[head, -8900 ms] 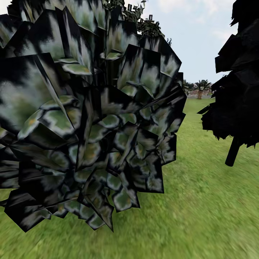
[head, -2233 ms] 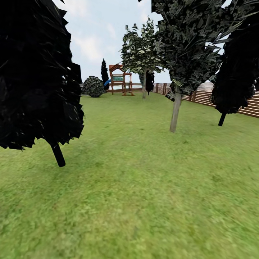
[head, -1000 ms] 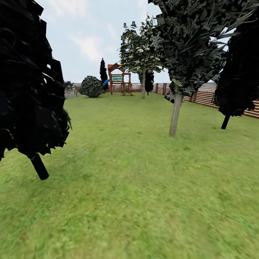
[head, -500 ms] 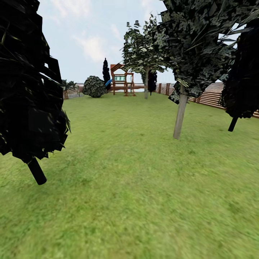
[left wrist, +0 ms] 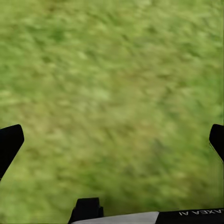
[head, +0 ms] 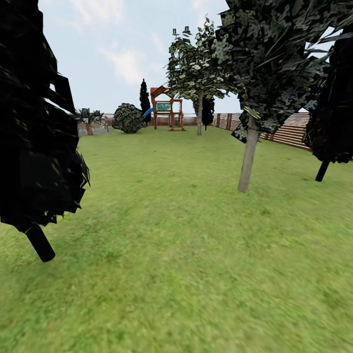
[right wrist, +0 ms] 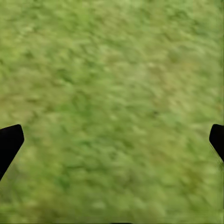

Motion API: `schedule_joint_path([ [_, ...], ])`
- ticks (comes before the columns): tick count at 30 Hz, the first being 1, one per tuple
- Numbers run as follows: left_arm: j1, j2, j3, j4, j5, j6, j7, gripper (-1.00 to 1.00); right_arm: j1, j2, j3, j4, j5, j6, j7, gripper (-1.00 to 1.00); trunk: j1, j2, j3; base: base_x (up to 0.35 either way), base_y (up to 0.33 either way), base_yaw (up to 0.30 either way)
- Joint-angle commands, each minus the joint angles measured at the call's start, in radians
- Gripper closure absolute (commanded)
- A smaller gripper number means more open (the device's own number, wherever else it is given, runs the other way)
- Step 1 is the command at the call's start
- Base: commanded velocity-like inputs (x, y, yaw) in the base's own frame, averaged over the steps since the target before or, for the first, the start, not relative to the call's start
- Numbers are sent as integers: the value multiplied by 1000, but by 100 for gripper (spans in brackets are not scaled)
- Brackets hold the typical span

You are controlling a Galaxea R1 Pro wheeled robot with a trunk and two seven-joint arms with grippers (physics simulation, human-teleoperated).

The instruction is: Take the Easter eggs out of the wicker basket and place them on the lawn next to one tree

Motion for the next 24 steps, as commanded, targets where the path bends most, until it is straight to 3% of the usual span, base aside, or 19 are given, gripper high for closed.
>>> schedule_joint_path([
  [1,0,0,-1,0,-1,-2,1,-100,0,0,0,1,0,-3,-1,-100,1,0,-1,335,-136,0],
  [24,0,-1,-4,1,-3,-2,1,-100,0,0,3,1,1,-3,-1,-100,1,0,-1,312,-181,13],
])
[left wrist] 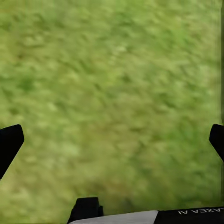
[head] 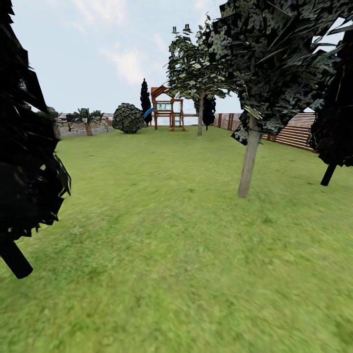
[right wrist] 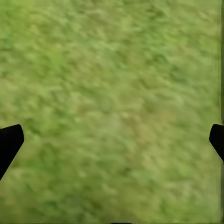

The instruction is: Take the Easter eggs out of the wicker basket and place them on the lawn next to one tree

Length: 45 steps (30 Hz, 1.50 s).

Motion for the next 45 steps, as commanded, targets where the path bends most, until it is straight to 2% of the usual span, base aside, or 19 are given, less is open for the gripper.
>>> schedule_joint_path([
  [1,1,-1,-2,-1,-2,-1,1,-100,0,0,0,1,0,-3,-1,-100,1,0,-1,307,-188,0],
  [14,0,0,-3,-1,-1,-1,1,-100,0,1,0,0,-1,-3,-1,-100,1,0,-1,311,-167,6],
  [22,0,-1,-3,-1,-1,-1,1,-100,0,2,1,1,-1,-3,-1,-100,1,0,-1,334,-15,159],
  [45,0,-1,-6,-1,-2,-2,1,-100,0,-1,-2,2,2,-3,-1,-100,1,0,-1,336,0,3],
])
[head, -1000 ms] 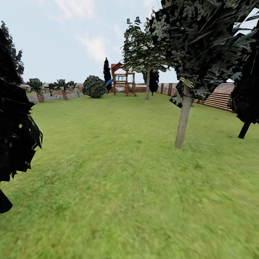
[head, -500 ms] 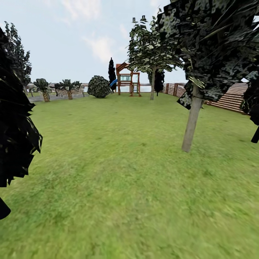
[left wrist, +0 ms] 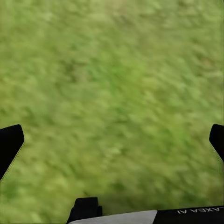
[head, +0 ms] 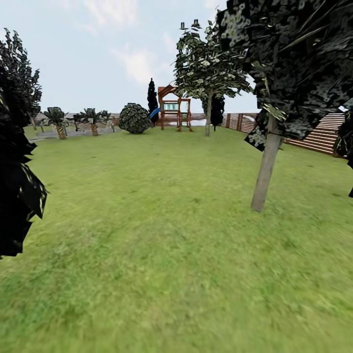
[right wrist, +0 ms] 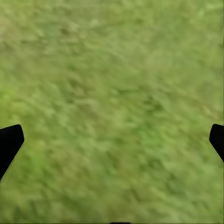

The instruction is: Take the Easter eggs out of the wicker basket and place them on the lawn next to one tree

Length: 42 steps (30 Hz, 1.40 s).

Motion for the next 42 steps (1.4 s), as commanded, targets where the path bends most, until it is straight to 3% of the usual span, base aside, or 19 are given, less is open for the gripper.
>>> schedule_joint_path([
  [1,0,0,-1,-1,-1,-2,1,-100,0,1,0,0,0,-3,-1,-100,1,0,-1,336,0,0],
  [42,0,1,3,-2,6,-1,1,-100,0,2,7,8,3,-3,-2,-100,1,0,-1,316,0,0],
])
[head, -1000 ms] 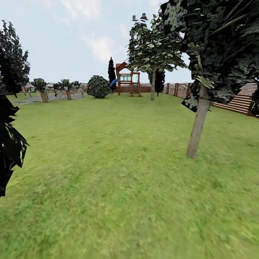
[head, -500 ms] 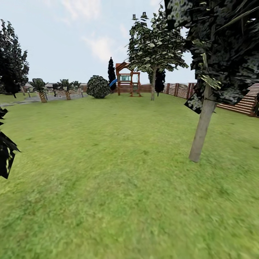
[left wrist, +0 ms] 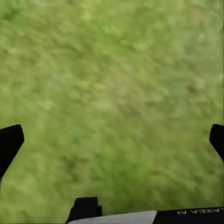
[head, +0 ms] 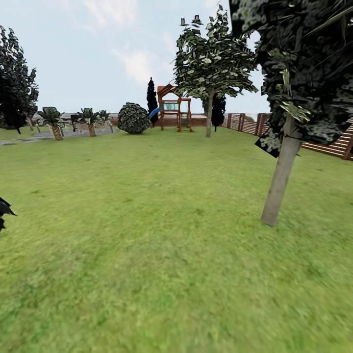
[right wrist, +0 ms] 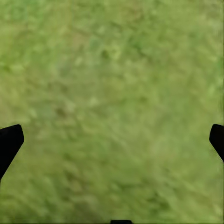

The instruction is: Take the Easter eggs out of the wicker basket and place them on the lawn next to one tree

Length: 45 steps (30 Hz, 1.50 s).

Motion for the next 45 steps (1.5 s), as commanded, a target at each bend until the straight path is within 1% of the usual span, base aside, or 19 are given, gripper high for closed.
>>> schedule_joint_path([
  [1,0,0,-2,-1,0,-2,1,-100,0,0,1,0,1,-3,-1,-100,1,0,-1,303,0,0],
  [45,0,1,-2,0,-5,-2,1,-100,0,0,0,21,-1,-3,-1,-100,1,0,-1,334,0,0],
])
